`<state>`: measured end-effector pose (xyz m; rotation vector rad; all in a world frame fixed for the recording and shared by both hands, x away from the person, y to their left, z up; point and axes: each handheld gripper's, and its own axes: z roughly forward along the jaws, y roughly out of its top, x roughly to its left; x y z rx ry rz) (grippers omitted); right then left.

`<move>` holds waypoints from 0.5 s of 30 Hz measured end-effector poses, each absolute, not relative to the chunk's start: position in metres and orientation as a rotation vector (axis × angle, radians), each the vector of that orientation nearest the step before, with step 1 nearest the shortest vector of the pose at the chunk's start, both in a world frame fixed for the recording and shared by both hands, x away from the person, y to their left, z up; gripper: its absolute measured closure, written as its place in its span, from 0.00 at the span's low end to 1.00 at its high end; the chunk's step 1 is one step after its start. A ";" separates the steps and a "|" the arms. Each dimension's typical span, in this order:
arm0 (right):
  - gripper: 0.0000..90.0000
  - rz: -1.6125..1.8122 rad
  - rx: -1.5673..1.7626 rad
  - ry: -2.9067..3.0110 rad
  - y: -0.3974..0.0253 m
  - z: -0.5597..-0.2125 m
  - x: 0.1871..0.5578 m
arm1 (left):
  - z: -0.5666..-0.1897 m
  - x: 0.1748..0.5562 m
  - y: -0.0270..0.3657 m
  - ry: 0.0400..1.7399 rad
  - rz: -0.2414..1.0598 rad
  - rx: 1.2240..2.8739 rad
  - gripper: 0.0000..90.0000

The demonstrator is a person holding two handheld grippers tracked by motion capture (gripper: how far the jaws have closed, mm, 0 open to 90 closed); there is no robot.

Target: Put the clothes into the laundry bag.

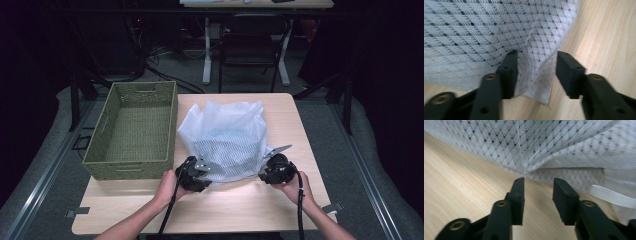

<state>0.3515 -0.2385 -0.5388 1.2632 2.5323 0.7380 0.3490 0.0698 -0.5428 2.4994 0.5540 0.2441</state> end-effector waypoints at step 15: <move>0.18 0.843 1.205 2.509 -0.246 -0.511 0.329 | -0.500 0.318 0.088 0.609 0.290 2.359 0.18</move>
